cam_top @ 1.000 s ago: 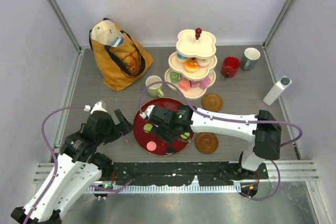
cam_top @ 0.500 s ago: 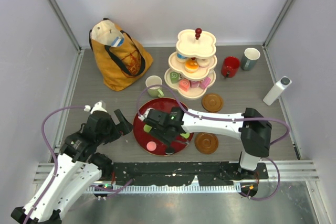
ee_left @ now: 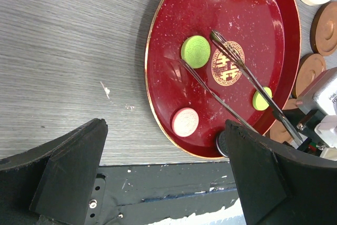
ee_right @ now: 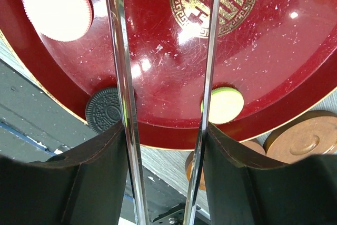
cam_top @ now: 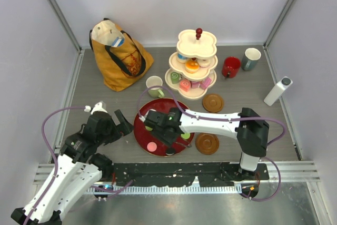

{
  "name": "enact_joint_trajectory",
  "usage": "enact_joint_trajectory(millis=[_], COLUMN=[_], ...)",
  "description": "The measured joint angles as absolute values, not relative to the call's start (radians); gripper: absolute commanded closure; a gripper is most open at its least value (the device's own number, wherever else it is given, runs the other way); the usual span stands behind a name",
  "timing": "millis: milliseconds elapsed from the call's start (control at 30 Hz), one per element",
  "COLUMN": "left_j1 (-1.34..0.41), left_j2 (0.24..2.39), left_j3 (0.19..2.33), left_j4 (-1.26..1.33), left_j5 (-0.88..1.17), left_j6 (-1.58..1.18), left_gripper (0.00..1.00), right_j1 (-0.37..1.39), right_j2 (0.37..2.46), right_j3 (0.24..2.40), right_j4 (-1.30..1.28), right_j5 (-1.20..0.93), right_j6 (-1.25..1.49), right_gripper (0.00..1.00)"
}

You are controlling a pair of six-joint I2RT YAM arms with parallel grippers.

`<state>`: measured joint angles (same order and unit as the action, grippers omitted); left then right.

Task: Serve the afternoon tea

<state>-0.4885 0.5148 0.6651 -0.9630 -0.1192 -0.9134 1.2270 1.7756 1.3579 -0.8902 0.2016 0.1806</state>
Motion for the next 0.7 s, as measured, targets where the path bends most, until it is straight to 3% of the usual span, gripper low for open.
enact_joint_trajectory(millis=[433, 700], left_j1=[-0.488, -0.488], left_j2=[0.514, 0.493], left_j3=[0.665, 0.673], left_j4=[-0.965, -1.004], left_j5=[-0.119, -0.123], left_j6=[-0.913, -0.913], left_gripper=[0.00, 0.01], right_j1=[1.176, 1.167], right_j2=[1.776, 1.783], right_j3=[1.361, 1.379], right_j4=[-0.904, -0.918], right_j5=[0.104, 0.089], right_j6=[0.233, 0.245], right_gripper=[0.44, 0.52])
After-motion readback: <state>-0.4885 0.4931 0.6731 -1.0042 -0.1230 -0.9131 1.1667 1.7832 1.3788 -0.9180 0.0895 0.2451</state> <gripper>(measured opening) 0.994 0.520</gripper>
